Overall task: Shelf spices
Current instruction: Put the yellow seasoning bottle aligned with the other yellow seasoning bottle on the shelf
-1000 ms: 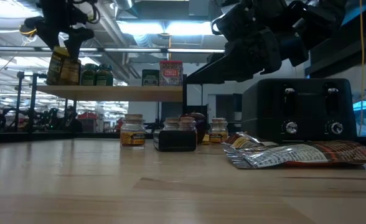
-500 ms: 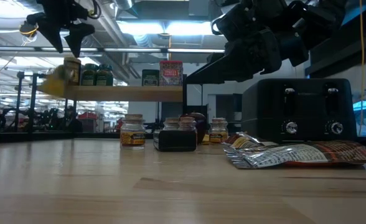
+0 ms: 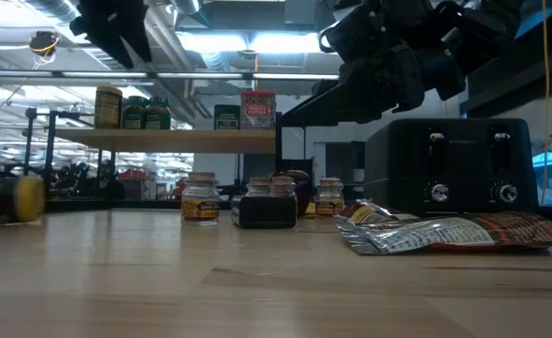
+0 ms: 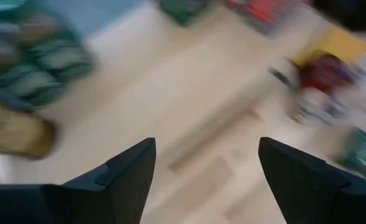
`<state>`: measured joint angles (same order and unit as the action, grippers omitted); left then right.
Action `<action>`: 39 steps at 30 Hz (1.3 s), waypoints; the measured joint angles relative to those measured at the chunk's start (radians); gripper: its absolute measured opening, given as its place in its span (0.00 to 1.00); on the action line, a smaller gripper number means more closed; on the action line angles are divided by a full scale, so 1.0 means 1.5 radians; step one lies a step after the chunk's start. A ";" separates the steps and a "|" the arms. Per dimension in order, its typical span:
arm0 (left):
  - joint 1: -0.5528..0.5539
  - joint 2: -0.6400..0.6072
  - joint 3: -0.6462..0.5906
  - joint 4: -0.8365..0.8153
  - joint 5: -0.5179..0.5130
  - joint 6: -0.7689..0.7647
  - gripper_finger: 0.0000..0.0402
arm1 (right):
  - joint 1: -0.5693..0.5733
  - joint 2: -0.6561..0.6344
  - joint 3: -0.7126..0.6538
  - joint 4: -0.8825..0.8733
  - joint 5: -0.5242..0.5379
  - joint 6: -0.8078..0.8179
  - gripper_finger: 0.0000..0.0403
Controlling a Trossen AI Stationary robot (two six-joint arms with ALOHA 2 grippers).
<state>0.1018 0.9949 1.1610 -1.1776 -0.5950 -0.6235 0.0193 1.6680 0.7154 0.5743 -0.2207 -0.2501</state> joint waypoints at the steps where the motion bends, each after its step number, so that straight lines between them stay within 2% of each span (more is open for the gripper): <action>1: -0.031 0.008 0.000 0.001 0.006 -0.011 0.69 | 0.000 0.000 0.000 0.000 0.000 -0.002 0.60; 9: -0.242 0.106 0.000 0.006 0.104 -0.106 0.69 | 0.000 0.000 0.000 0.000 0.001 -0.008 0.60; 12: -0.301 0.159 0.000 0.005 0.157 -0.145 0.69 | 0.000 0.000 0.000 0.000 0.001 -0.008 0.60; 16: -0.362 0.221 -0.017 0.005 0.193 -0.193 0.69 | 0.000 0.000 0.000 0.000 0.001 -0.007 0.60; 20: -0.392 0.257 -0.061 0.006 0.246 -0.251 0.69 | 0.000 0.000 0.000 0.000 0.000 -0.002 0.60; 25: -0.409 0.255 -0.125 0.036 0.299 -0.286 0.65 | 0.000 0.000 0.000 0.000 -0.005 0.002 0.60; 27: -0.410 0.249 -0.142 0.047 0.307 -0.285 0.64 | 0.000 0.000 0.000 0.000 -0.005 0.002 0.60; 31: -0.410 0.248 -0.153 -0.002 0.306 -0.292 0.63 | 0.000 0.000 0.000 0.000 -0.005 0.002 0.60; 39: -0.410 0.248 -0.215 0.025 0.323 -0.274 0.64 | 0.000 0.000 0.000 0.000 -0.005 0.002 0.60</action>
<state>-0.5133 1.3670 0.8390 -1.1402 -0.1104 -1.0338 0.0193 1.6680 0.7152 0.5741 -0.2284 -0.2478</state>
